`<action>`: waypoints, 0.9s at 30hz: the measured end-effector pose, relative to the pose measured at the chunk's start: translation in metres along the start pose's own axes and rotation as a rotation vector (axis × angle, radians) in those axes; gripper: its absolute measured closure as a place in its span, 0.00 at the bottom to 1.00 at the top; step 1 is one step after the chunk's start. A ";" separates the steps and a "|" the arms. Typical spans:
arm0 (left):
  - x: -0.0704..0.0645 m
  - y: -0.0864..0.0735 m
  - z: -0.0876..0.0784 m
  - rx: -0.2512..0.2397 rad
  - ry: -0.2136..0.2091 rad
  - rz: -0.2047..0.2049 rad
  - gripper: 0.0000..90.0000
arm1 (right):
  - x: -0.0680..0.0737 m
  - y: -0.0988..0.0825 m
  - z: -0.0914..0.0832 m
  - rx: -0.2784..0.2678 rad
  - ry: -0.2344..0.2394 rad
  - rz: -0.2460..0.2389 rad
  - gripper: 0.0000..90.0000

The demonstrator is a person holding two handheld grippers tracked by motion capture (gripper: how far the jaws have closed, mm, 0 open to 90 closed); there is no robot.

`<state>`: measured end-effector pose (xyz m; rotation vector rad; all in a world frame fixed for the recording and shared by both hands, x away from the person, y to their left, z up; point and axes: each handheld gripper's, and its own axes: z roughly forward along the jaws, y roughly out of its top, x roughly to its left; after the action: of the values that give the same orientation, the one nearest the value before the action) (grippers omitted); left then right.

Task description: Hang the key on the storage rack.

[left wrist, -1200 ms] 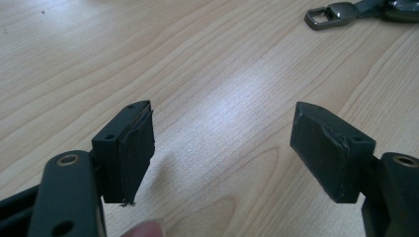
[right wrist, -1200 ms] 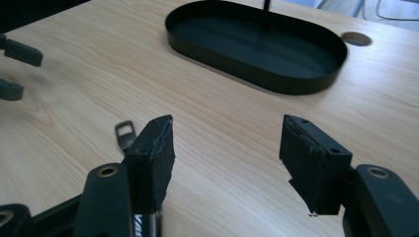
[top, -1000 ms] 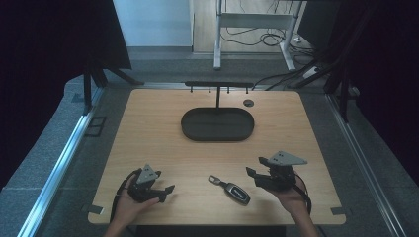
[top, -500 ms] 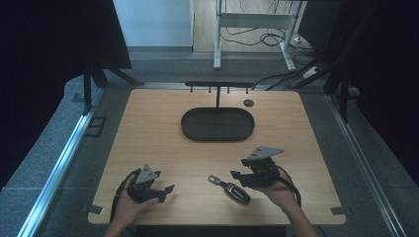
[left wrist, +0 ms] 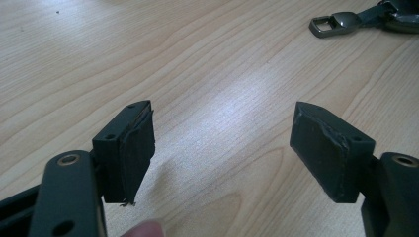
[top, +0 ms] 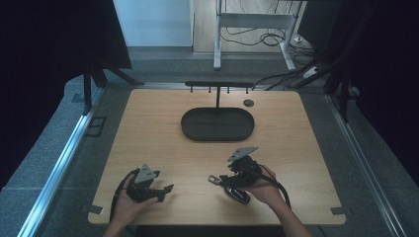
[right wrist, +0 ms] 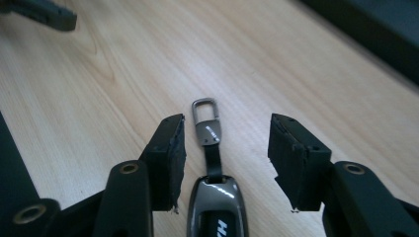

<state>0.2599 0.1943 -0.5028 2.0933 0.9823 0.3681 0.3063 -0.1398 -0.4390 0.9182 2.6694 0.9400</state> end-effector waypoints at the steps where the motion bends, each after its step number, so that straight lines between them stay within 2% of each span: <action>1: 0.000 0.000 0.000 0.000 0.000 0.000 0.29 | 0.001 0.001 0.005 0.029 0.014 -0.008 0.55; 3: 0.000 0.000 0.000 0.000 -0.001 0.001 0.29 | 0.001 0.001 0.007 0.039 0.019 -0.011 0.56; 4: 0.000 0.000 -0.001 0.000 -0.002 0.003 0.29 | 0.000 0.002 0.012 0.065 0.026 -0.011 0.56; 14: -0.001 0.000 0.000 0.003 -0.003 0.004 0.29 | -0.001 0.004 0.022 0.100 0.030 -0.012 0.57; 27: -0.002 0.000 0.001 0.006 -0.007 0.007 0.29 | 0.006 0.010 0.036 0.215 0.053 -0.035 0.61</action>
<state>0.2593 0.1927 -0.5034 2.1028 0.9740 0.3617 0.3186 -0.1121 -0.4611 0.8949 2.8642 0.6881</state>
